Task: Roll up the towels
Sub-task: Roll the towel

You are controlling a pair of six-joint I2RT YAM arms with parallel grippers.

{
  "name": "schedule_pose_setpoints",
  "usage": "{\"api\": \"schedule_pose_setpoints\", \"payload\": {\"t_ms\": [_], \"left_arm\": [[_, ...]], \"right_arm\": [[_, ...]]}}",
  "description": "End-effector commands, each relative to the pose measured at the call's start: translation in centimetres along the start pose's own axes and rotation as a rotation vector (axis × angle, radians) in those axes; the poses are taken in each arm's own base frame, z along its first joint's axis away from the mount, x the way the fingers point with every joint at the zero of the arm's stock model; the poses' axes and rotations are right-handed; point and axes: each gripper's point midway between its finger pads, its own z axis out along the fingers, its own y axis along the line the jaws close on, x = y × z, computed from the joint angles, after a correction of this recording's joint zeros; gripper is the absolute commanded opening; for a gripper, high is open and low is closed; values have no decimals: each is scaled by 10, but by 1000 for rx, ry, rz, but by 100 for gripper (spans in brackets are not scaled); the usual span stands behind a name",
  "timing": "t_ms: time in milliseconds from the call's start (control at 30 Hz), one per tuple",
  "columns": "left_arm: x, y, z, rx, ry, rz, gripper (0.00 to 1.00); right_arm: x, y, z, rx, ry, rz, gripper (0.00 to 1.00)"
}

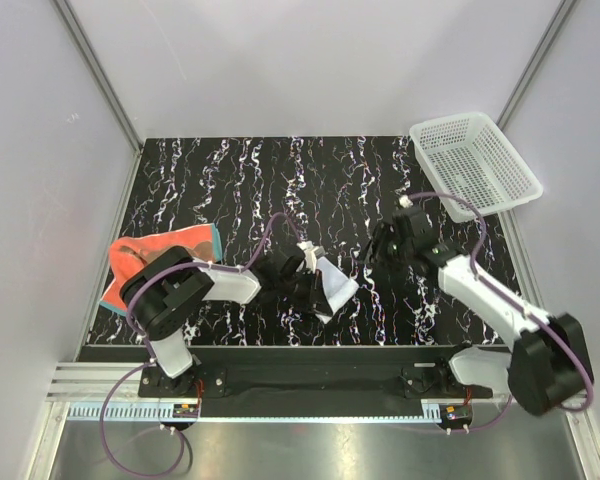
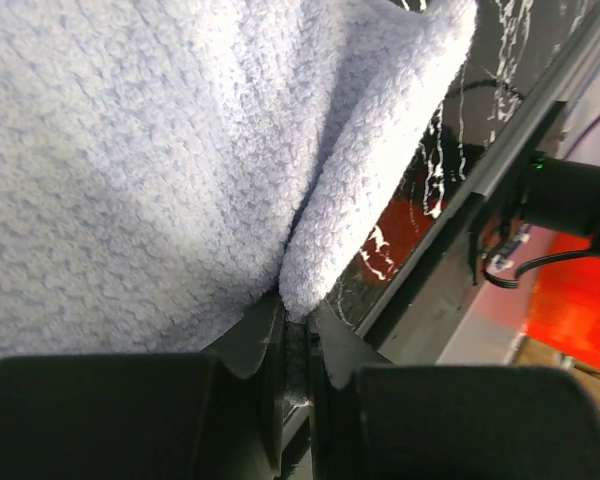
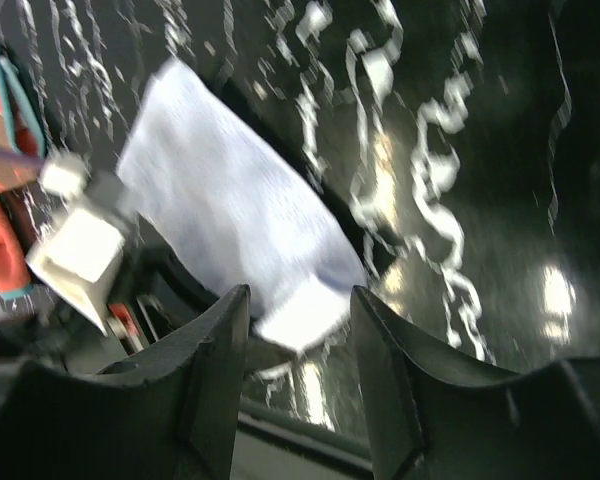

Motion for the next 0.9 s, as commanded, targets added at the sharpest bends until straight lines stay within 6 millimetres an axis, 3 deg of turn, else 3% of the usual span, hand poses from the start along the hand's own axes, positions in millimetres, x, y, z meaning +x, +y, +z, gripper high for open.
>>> {"api": "schedule_pose_setpoints", "payload": {"t_ms": [0,33,167,300,533,733,867], "left_arm": [[19,15,6,-10,60,-101,2],[18,12,6,7,68,-110,3],[14,12,9,25,82,-143,3],[12,11,9,41,96,-150,3],[11,19,7,28,124,-154,4],[12,18,8,44,137,-165,4],[9,13,9,75,139,-171,4]], "right_arm": [[30,-15,-19,-12,20,106,52],[32,-10,-19,-54,12,123,52],[65,-24,-13,-81,80,157,53],[82,-30,3,-115,115,188,62],[83,-13,27,-222,107,159,65],[88,-13,42,-219,125,155,64],[93,-14,48,-215,138,152,54]]}}
